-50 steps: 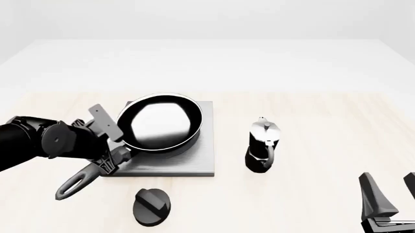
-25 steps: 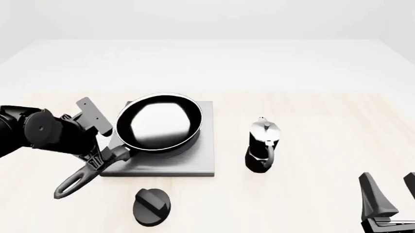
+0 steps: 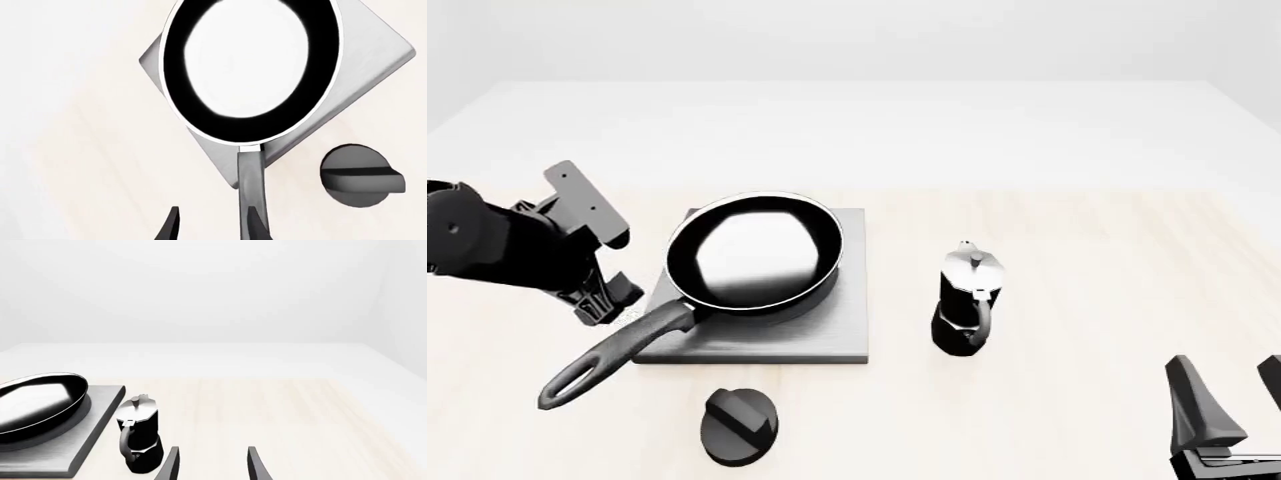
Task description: Turn on the stove and put the frying pan on it.
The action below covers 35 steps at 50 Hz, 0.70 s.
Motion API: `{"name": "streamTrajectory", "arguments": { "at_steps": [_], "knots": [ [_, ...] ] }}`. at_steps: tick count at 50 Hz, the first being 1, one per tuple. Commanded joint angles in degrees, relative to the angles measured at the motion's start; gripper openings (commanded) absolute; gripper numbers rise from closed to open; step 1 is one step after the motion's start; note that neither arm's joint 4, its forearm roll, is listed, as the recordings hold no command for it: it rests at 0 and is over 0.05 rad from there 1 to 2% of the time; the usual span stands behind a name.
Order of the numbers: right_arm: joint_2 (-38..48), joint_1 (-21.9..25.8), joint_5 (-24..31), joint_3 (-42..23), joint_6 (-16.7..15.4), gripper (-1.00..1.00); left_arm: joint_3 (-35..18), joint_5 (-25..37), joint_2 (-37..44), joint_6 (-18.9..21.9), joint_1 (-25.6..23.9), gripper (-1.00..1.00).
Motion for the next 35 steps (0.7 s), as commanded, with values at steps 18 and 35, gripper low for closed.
{"name": "streamTrajectory", "arguments": {
  "at_steps": [18, 35],
  "knots": [
    [0.0, 0.0, 0.0, 0.0, 0.0, 1.00, -5.7, 4.7, -5.1, -0.3, -1.0, 1.00],
    [0.0, 0.0, 0.0, 0.0, 0.0, 1.00, -8.6, 7.3, -8.9, -0.7, -1.6, 1.00]
  ]
}}
